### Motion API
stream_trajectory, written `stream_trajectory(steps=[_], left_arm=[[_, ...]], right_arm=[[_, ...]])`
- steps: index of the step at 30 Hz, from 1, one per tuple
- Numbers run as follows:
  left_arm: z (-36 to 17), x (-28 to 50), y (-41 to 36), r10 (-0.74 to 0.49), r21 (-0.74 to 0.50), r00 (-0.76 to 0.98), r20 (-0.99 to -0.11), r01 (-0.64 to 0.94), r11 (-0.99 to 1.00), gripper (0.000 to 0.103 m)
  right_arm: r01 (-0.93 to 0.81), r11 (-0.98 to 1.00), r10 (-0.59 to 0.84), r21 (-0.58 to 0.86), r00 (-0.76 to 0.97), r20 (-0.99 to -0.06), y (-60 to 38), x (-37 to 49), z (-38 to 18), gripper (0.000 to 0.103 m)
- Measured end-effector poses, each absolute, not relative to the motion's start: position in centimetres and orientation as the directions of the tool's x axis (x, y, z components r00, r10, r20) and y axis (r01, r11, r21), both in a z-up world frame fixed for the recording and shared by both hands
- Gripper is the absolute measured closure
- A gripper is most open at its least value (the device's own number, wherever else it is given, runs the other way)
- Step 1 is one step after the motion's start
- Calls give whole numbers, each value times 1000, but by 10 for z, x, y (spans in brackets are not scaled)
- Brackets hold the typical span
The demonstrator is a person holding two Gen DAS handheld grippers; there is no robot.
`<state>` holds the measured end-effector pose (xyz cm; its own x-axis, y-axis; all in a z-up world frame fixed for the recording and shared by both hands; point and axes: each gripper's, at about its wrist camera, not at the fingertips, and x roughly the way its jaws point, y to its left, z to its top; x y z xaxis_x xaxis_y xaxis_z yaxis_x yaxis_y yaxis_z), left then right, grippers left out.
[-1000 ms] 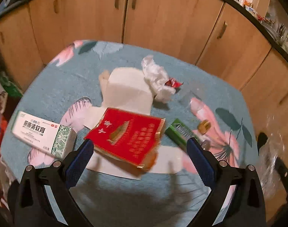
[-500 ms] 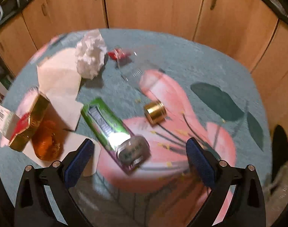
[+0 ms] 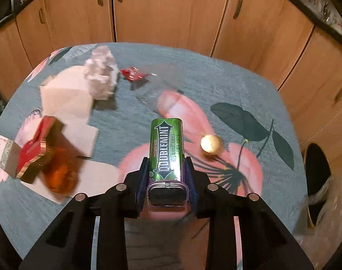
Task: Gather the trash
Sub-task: 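Grasp the green Doublemint gum pack with the left gripper while the right holds the bag, then drop the plastic bag into the bin with the right gripper while the left drops the gum pack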
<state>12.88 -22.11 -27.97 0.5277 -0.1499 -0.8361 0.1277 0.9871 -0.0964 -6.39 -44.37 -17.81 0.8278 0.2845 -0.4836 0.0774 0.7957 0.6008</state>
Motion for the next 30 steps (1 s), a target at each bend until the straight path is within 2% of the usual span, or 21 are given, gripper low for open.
stream_trajectory(steps=[3,9,13,18,22,27,28,30], left_arm=[[-283,127,-197,-211,-150,510,-834,158,976,74],[-271,118,-178,-352,-224,523,-777,293,930,74],[-252,114,-199,-393,-223,541,-743,354,908,74],[-230,102,-247,-465,-228,511,-723,459,859,74],[-213,85,-305,-534,-225,469,-703,565,794,74],[-203,67,-370,-591,-203,411,-694,675,709,74],[-204,64,-385,-598,-197,394,-698,697,689,74],[-206,62,-406,-607,-194,362,-707,726,659,74]], right_arm=[[81,792,273,605,840,-469,-446,-69,-176,96],[103,805,235,584,849,-474,-456,-75,-174,96],[150,812,173,565,861,-478,-478,-86,-172,96],[248,843,28,477,866,-500,-524,-94,-158,97],[328,858,-63,396,831,-552,-556,-80,-166,97],[427,872,-152,238,700,-698,-581,-44,-230,96],[441,873,-160,211,666,-729,-585,-38,-243,94],[469,859,-173,204,642,-747,-590,-40,-258,61]])
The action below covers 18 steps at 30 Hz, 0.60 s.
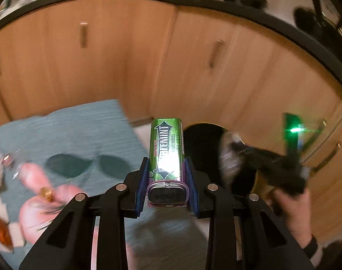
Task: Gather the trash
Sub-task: 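Drop the plastic bag into the bin with the right gripper while the left drops the gum pack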
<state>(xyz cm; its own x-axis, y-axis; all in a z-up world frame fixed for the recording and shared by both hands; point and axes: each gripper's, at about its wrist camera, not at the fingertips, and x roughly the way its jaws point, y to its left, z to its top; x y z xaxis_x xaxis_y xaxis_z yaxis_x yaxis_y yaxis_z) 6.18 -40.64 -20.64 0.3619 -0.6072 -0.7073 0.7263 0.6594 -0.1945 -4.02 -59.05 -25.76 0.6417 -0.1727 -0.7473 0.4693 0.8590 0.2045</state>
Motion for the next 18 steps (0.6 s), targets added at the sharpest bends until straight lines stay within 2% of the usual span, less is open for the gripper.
stream_trajectory(steps=[1,2,6,10,12,14,15,16,18], left_arm=[[-209,62,-420,-610,-195,342,-715,741,643,74],[-213,62,-434,-612,-198,316,-725,755,625,74],[-234,69,-482,-606,-240,205,-769,785,571,74],[-264,75,-532,-575,-275,97,-812,806,524,74],[-278,77,-553,-552,-288,52,-832,810,511,74],[-290,79,-568,-534,-298,20,-845,812,502,64],[-293,81,-570,-533,-297,21,-846,812,503,43],[-293,82,-572,-536,-291,31,-844,812,506,31],[-290,81,-566,-545,-291,43,-838,809,511,30]], right_arm=[[481,853,-189,203,647,-739,-591,-45,-258,37],[495,845,-216,202,661,-719,-592,-56,-256,31],[526,819,-266,231,704,-658,-591,-105,-240,31],[565,789,-337,241,725,-600,-583,-154,-227,19],[575,777,-345,257,730,-590,-580,-172,-226,19],[580,770,-345,264,728,-592,-579,-182,-227,19],[583,766,-344,272,729,-592,-578,-186,-227,19],[584,761,-340,283,731,-592,-577,-189,-227,19],[585,756,-339,294,734,-589,-576,-192,-225,19]])
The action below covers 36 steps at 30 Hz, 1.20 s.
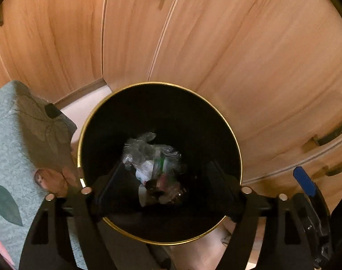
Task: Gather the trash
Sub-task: 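Drop the plastic bag into the bin with the right gripper while the left drops the gum pack, then grasp the gold bottle cap with the right gripper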
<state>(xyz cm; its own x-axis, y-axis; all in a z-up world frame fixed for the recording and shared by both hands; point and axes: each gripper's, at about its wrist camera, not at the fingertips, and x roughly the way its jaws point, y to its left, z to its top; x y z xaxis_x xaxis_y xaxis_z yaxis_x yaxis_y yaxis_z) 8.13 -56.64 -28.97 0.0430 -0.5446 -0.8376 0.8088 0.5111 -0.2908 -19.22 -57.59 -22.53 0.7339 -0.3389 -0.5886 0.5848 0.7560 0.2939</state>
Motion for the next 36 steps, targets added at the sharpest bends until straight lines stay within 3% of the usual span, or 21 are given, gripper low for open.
stream_trajectory(steps=[4,7,12,16,18,20,25,27,29,36], left_arm=[[-271,81,-530,-571,-296,75,-818,796,529,27],[-248,78,-475,-607,-319,104,-788,774,546,9],[-221,69,-359,-618,-275,250,-745,729,627,9],[-214,73,-238,-533,-204,447,-718,597,776,9],[-216,80,-182,-472,-193,517,-714,503,843,9],[-215,85,-127,-413,-186,585,-698,410,893,9],[-204,91,-40,-362,-219,672,-646,291,931,9],[-202,90,-17,-360,-236,679,-639,272,933,9],[-206,94,-1,-367,-257,676,-639,262,930,9],[-213,109,-11,-395,-267,664,-635,291,919,9]], right_arm=[[557,775,-326,298,757,-567,-561,-188,-210,19],[505,806,-286,308,788,-545,-541,-178,-194,19],[310,892,-92,330,838,-537,-485,-129,-173,18],[38,953,142,300,819,-556,-406,-64,-161,18],[-44,972,177,232,789,-589,-365,-34,-162,20],[-116,975,211,188,739,-639,-323,0,-169,37],[-130,991,117,39,672,-731,-271,64,-203,47],[-128,991,114,42,626,-772,-270,86,-221,59],[-124,991,120,57,597,-793,-270,95,-232,79],[-116,993,87,26,563,-822,-266,104,-248,80]])
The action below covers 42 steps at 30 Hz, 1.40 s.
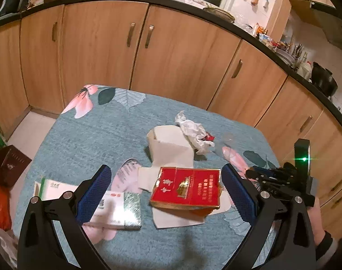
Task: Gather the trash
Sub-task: 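Grasp the gold bottle cap with the right gripper, then grasp the clear plastic cup with the left gripper while the right holds the cap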
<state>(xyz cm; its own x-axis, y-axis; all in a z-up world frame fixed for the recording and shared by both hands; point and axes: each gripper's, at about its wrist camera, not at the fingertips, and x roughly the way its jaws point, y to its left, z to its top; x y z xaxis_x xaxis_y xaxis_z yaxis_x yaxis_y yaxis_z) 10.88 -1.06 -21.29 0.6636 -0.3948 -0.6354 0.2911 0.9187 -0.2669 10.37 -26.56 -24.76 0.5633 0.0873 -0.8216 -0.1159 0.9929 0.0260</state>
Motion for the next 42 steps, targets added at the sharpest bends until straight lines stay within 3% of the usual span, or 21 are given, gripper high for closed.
stream_trajectory(steps=[7,13,23,24,27,37,42], left_arm=[[-206,123,-51,-432,-228,644,-632,378,897,9],[-200,148,-135,-487,-82,591,-643,579,811,8],[-254,213,-251,-387,81,351,-853,820,566,11],[-259,215,-256,-368,86,341,-865,824,561,17],[-277,220,-261,-330,66,294,-897,827,558,66],[-270,209,-261,-371,48,284,-884,845,532,70],[-233,192,-269,-446,21,288,-848,858,514,70]], right_arm=[[-119,991,127,67,615,-778,-274,86,-231,82],[-69,985,164,160,684,-711,-310,42,-196,82],[2,954,200,299,740,-642,-354,2,-193,81],[6,950,205,313,744,-636,-357,0,-194,81],[16,939,214,343,754,-621,-365,-1,-197,81],[35,927,209,374,780,-590,-382,-8,-196,81],[152,931,75,330,808,-584,-432,-40,-184,81]])
